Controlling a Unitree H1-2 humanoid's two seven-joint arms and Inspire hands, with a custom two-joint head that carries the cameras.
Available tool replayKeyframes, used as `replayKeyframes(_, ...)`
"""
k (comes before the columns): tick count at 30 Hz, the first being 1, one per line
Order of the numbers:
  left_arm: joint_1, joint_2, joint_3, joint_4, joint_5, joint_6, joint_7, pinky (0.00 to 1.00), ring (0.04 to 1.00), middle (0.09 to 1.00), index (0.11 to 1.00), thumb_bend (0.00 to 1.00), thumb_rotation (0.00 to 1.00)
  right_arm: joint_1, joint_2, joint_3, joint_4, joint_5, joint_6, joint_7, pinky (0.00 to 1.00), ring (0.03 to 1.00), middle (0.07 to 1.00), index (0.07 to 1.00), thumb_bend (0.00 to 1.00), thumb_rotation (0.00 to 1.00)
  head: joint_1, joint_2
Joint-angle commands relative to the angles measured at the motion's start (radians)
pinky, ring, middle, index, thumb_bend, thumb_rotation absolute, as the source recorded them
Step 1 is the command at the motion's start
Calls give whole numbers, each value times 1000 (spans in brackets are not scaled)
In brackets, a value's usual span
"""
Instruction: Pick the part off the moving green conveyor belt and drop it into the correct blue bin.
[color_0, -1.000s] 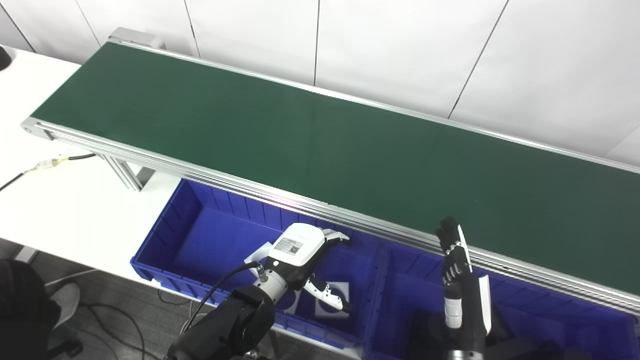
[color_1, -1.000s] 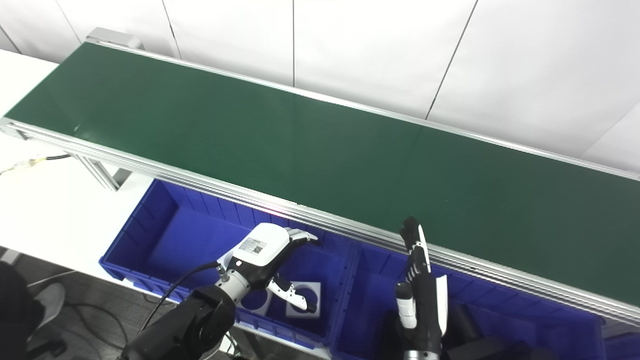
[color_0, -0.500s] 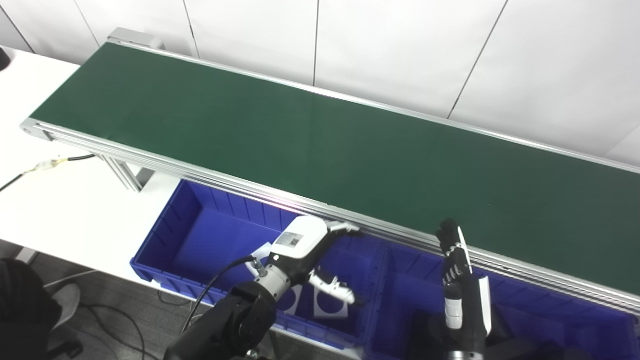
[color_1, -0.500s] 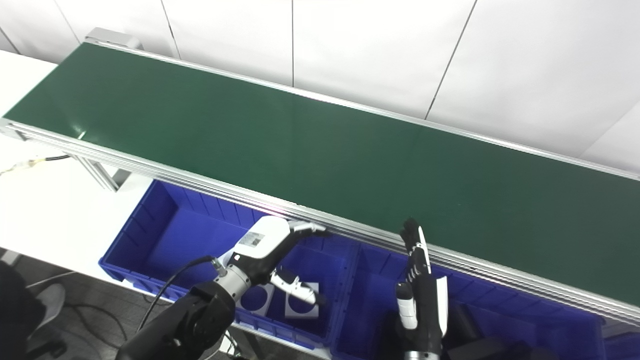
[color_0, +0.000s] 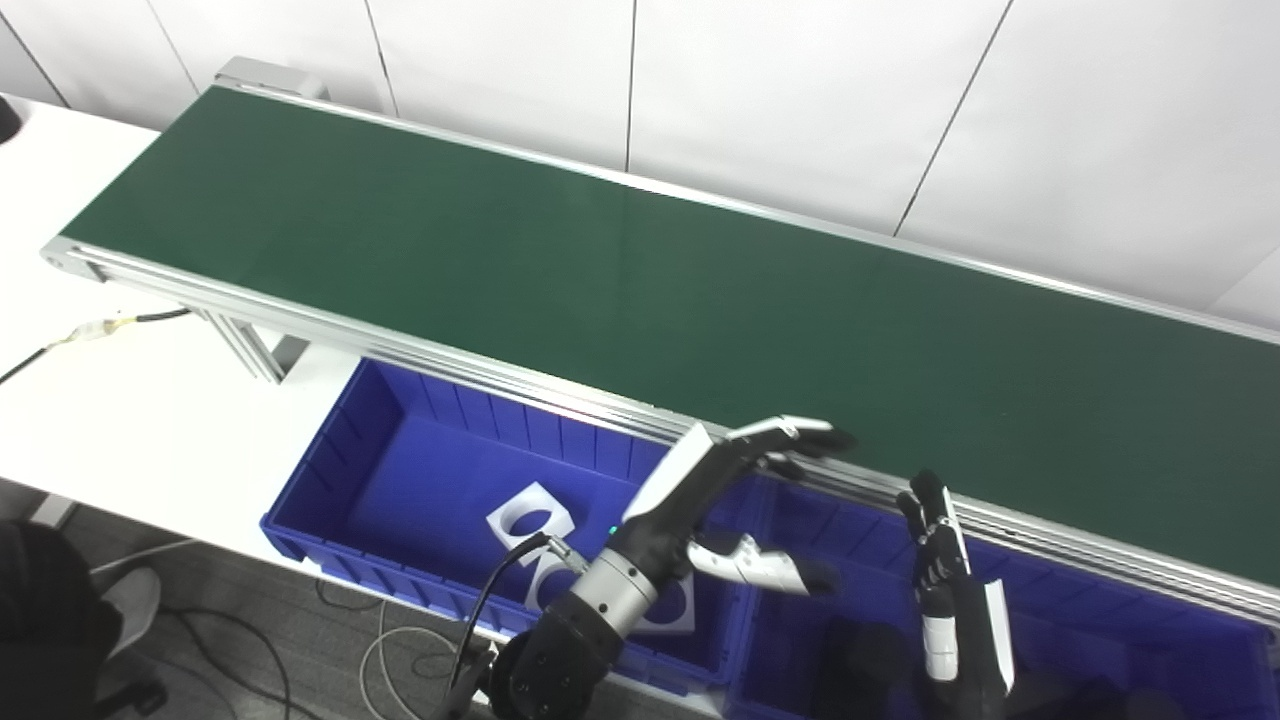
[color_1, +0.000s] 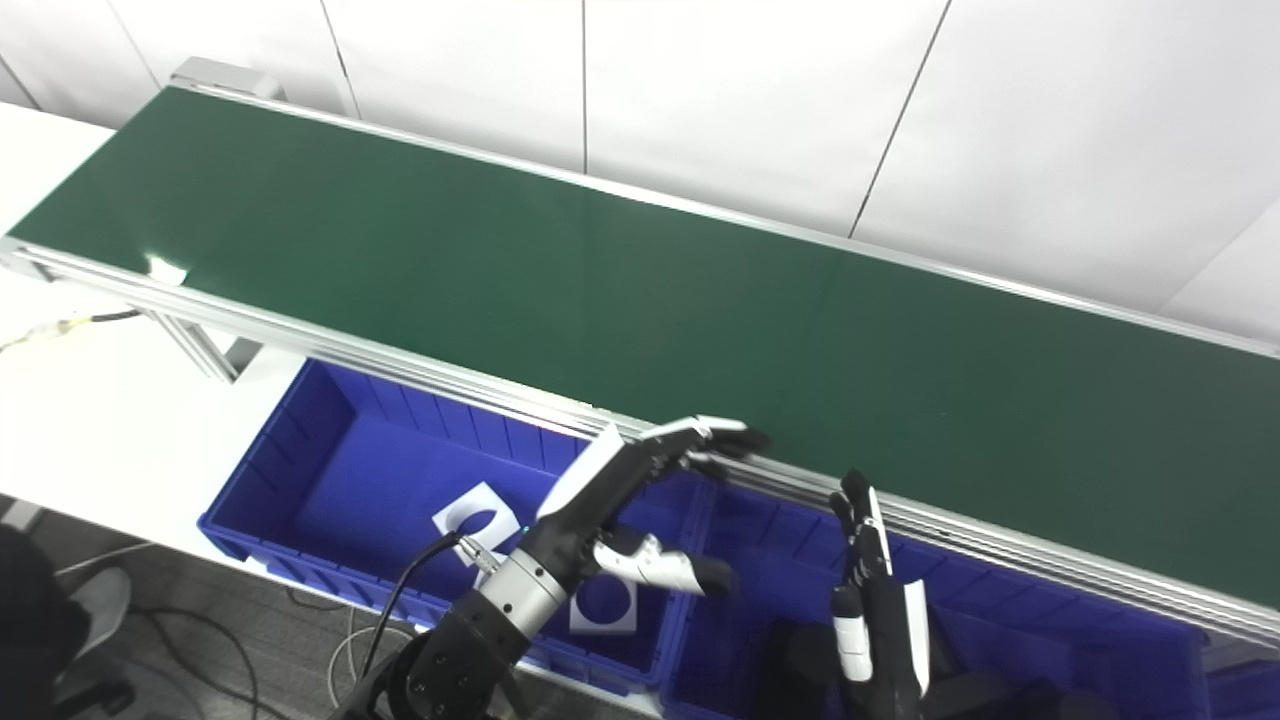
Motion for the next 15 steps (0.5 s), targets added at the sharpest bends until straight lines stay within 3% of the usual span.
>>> replayKeyframes(1,-17,-47,3,57,-5,-122,50,751,822,842,807,864,685,-14,3,-5,-8,2,-55,-2,1000,953,972,972,842,977,-8,-9)
replayKeyframes(4,-50,-40,26,189,-3,-215,93,846,880,885,859,891,740,-19,1,-3,18,-7,-55,-10,1000,958,974,973,849,984,-32,-35)
replayKeyframes(6,-77,-23,18,259,-11,-232,126,879,907,913,883,908,775,-25,0,4,36,-19,-55,-21,1000,959,976,977,854,993,-55,-54)
replayKeyframes(11,-159,53,-82,414,-9,-232,259,944,969,974,934,922,825,-45,-2,47,84,-66,-55,-89,990,951,972,975,858,1000,-110,-95)
replayKeyframes(15,-187,99,-161,470,-21,-232,332,995,999,999,973,951,881,-55,2,86,111,-80,-55,-140,984,952,971,966,861,999,-159,-112)
